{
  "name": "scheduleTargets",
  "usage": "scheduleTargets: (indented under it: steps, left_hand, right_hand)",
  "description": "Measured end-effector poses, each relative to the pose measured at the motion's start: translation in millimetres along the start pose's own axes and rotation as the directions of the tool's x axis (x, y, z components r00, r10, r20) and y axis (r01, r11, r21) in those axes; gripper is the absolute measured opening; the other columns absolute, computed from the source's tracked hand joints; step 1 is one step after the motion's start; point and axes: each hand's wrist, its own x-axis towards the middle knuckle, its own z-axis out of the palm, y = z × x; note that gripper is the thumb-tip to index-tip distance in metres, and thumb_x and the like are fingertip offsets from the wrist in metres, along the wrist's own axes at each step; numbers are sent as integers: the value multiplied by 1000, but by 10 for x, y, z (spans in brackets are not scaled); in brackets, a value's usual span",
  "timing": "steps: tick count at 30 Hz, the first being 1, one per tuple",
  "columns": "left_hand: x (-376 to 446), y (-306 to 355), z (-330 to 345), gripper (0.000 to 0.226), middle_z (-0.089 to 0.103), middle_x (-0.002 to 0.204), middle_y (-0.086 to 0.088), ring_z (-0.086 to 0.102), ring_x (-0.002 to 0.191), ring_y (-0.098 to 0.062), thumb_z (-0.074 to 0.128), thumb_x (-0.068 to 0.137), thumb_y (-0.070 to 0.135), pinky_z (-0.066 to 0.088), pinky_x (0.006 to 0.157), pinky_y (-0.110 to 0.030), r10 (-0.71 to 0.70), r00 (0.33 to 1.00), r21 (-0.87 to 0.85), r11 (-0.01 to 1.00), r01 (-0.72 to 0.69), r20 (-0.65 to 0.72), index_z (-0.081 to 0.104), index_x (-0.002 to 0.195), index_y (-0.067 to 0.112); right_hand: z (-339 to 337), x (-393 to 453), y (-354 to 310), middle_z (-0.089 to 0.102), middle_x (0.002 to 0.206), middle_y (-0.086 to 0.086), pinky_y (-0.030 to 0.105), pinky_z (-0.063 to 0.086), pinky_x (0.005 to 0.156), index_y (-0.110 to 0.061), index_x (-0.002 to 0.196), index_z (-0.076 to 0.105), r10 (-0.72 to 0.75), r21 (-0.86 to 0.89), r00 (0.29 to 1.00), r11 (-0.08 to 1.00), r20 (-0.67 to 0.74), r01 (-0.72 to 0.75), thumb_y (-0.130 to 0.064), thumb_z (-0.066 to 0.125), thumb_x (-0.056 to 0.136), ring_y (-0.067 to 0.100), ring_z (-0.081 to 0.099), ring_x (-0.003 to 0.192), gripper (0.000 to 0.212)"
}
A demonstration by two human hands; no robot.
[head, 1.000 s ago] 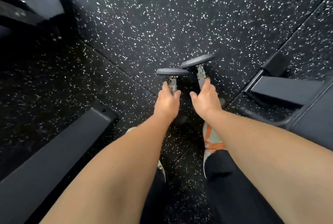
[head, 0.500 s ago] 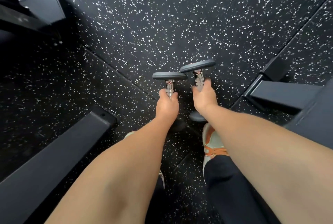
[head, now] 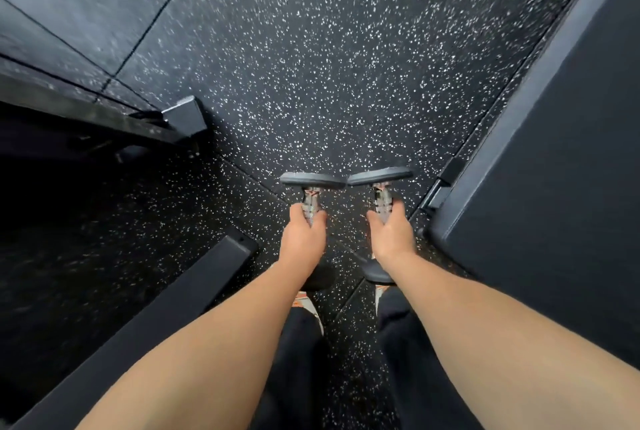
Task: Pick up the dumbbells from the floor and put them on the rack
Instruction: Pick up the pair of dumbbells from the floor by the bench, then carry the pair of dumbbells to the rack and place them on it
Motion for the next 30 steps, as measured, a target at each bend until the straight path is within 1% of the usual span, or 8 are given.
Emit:
scheduleTargets:
  steps: [3, 11, 14, 17, 21, 24, 28, 30]
  left_hand:
    - [-464, 316, -322, 21, 56, 82, 1, 51, 71, -23, 49, 95, 42, 33, 66, -36, 24, 1000, 36, 999, -24, 10, 39, 100, 24]
    - [-1759, 1044, -969, 20, 63, 82, -3, 61, 72, -24, 47, 96, 41, 41, 61, -37, 181, 979, 96, 977, -190, 93, 41, 101, 23]
    - [-2251, 1288, -1093, 20, 62, 78, -2, 59, 66, -21, 47, 96, 41, 39, 55, -35, 247, 957, 152, 951, -270, 153, 40, 99, 23]
    - [-2688, 1518, -1099, 19, 61, 77, 0, 57, 64, -19, 47, 95, 41, 38, 55, -34, 299, 927, 195, 919, -344, 225, 40, 95, 24]
    - [-3226, 1851, -893, 18, 61, 78, 1, 56, 63, -16, 48, 95, 41, 38, 55, -34, 354, 882, 269, 857, -439, 312, 39, 90, 27]
    - [-3609, 2105, -553, 19, 64, 83, -5, 60, 68, -24, 49, 95, 39, 48, 64, -40, 387, 845, 279, 821, -498, 371, 42, 99, 22]
    - [-4141, 2397, 88, 20, 65, 88, -9, 61, 69, -27, 48, 96, 39, 55, 71, -48, 410, 793, 294, 770, -566, 451, 42, 106, 24]
    - [-4418, 2502, 474, 19, 65, 84, -7, 60, 64, -23, 48, 96, 39, 54, 66, -45, 428, 767, 302, 740, -601, 478, 43, 107, 25]
  right_hand:
    - [-393, -513, -235, 58, 90, 7, 38, 42, 69, -16, 103, 41, -5, 11, 1000, 1000, 0, 5, -31, 54, 99, 29, 55, 77, 21]
    - [-1415, -1856, -584, 61, 95, 3, 41, 45, 75, -20, 106, 42, -10, 116, 996, 993, -90, 20, -38, 53, 98, 29, 56, 85, 23]
    - [-1800, -2329, -559, 59, 83, -1, 38, 41, 63, -21, 101, 41, 8, 188, 990, 982, -137, 18, -38, 54, 97, 27, 58, 77, 22]
    - [-2155, -2719, -455, 61, 84, 1, 37, 39, 59, -18, 111, 44, 41, 272, 979, 962, -199, 15, -37, 55, 97, 23, 57, 71, 27]
    - [-2617, -3098, -141, 61, 90, 4, 33, 37, 53, -14, 122, 43, 134, 408, 957, 913, -259, -17, -37, 55, 97, 20, 57, 68, 36]
    - [-2985, -3287, 222, 63, 94, 7, 32, 40, 52, -13, 130, 41, 217, 520, 930, 853, -297, -33, -37, 55, 97, 21, 60, 69, 43]
    - [-3579, -3494, 812, 64, 105, 9, 44, 55, 74, -13, 130, 41, 329, 666, 889, 745, -319, -37, -37, 56, 97, 30, 66, 86, 44]
    - [-3889, -3587, 1174, 63, 101, 8, 45, 55, 75, -14, 124, 43, 375, 711, 863, 703, -339, -26, -36, 57, 96, 30, 66, 85, 38]
